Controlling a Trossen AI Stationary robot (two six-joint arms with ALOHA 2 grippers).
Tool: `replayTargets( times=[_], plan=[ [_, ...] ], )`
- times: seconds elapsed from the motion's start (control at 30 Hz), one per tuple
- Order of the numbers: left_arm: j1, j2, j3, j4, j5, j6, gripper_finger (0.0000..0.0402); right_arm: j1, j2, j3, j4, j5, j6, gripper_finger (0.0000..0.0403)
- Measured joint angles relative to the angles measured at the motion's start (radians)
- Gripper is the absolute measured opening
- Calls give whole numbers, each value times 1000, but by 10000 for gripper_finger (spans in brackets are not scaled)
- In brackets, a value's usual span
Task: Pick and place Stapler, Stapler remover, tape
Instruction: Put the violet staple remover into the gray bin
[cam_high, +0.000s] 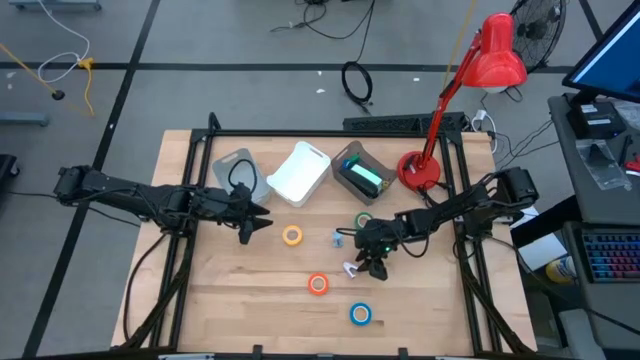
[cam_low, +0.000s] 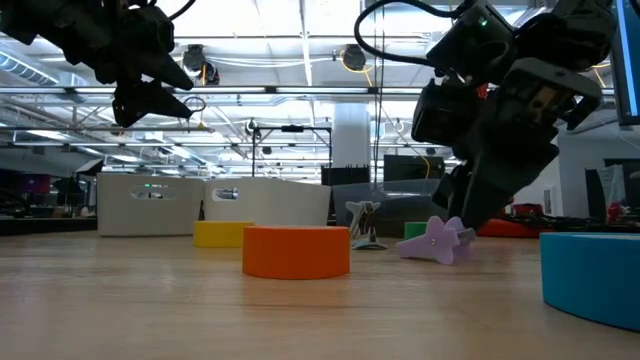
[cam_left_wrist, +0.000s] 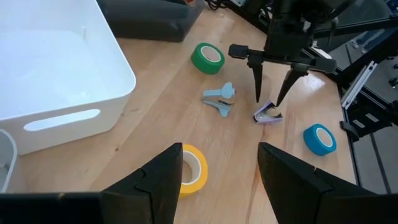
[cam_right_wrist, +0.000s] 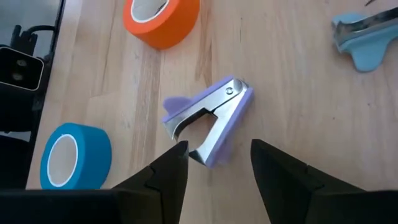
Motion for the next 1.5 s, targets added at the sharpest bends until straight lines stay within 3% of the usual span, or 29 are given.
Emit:
replayTargets(
  times=[0.63, 0.97, 1.5],
  plan=[
    [0, 0, 0, -1, 0, 4, 212, -6, -6, 0, 16, 28, 34, 164],
    [0, 0, 0, -2, 0, 4, 212, -15, -6, 0, 13, 21, 48, 106],
    [0, 0, 0, -8, 0, 13, 212, -14, -6, 0, -12, 19, 79, 83]
  ],
)
